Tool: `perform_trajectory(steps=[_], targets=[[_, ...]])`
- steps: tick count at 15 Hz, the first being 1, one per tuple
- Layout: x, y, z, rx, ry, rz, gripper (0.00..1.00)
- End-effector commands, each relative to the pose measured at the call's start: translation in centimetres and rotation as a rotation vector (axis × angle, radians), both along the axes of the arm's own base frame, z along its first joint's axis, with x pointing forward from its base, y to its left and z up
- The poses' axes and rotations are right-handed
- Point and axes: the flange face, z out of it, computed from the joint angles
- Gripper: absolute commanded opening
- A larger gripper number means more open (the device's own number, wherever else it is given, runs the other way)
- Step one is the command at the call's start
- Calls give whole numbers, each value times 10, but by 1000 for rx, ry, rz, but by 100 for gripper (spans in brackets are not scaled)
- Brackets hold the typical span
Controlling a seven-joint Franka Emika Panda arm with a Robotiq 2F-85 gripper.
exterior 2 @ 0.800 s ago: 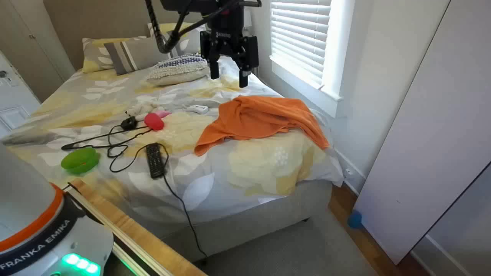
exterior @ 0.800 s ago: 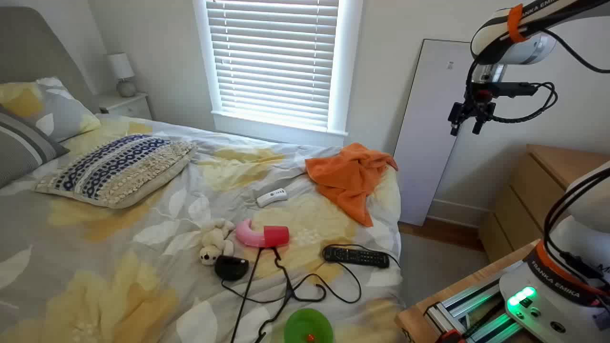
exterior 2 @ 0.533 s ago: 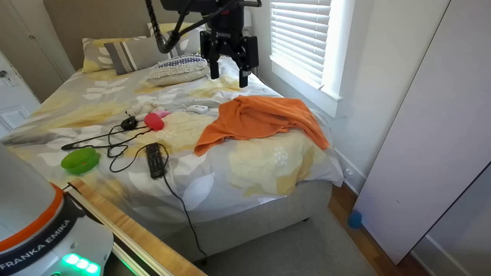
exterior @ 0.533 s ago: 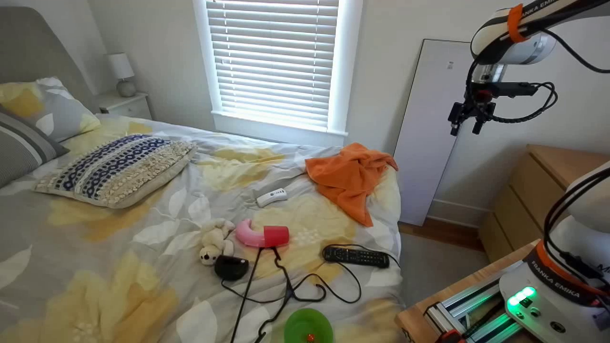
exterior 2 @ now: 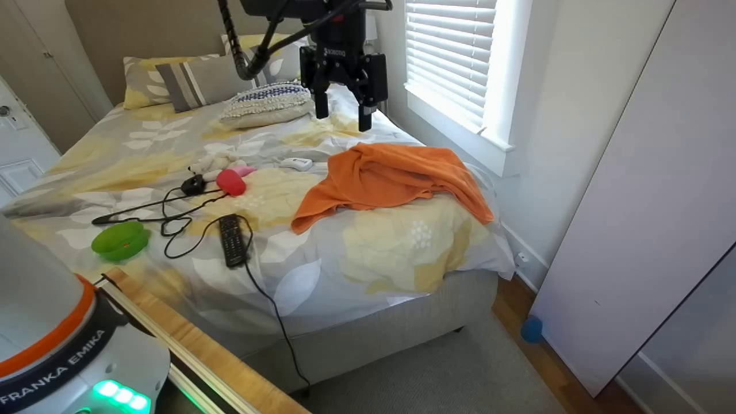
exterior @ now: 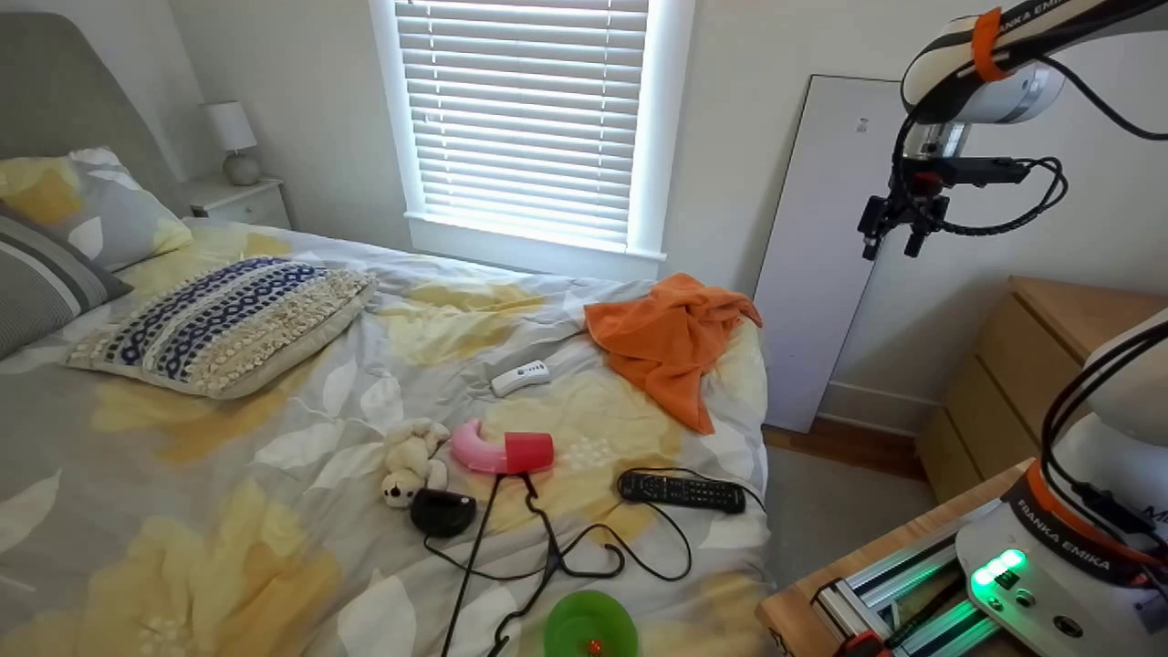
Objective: Pick up the bedside alarm clock radio on the bed and move it to the right near the orange towel on the bed
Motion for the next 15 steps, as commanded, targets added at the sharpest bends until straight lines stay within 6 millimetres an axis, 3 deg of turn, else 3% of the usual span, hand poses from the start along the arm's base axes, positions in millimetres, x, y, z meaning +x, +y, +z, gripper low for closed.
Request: perform_trajectory(steps=[1, 3, 9, 15], targets=[[4, 9, 1, -11, 0, 26, 100], [13, 40, 0, -28, 13, 102, 100], [33, 168, -10, -60, 17, 363, 100], [36, 273, -20, -55, 34, 539, 100]])
